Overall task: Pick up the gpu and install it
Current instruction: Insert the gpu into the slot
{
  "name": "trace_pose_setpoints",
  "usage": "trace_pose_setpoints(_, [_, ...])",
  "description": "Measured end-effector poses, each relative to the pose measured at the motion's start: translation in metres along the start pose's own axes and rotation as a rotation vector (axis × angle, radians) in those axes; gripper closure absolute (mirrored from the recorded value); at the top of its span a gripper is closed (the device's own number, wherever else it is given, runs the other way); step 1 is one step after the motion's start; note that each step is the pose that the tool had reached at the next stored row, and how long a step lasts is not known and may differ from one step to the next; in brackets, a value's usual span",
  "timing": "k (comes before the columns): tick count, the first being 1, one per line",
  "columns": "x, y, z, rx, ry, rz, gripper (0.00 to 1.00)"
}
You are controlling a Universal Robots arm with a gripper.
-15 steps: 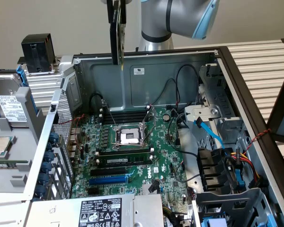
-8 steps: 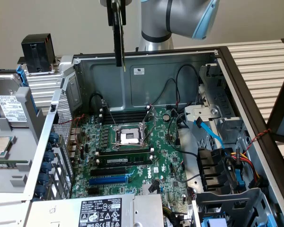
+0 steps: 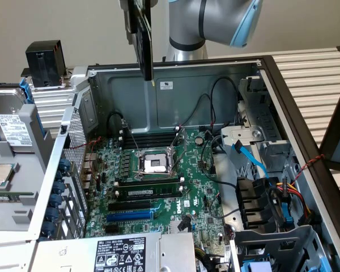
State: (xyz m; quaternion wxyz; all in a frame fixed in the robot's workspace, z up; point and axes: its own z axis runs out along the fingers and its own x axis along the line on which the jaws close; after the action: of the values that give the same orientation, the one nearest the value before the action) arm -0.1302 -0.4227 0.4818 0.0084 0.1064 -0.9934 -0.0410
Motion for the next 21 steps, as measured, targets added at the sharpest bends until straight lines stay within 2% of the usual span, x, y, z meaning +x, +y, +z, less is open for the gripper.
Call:
trace_pose_setpoints(12, [0.0,-0.0001,0.0015,0.0046,0.005,-0.218,0.73])
trace_pose_setpoints(21, [0.0,-0.0001,0.002,0.0048,0.0161,-0.381,0.73])
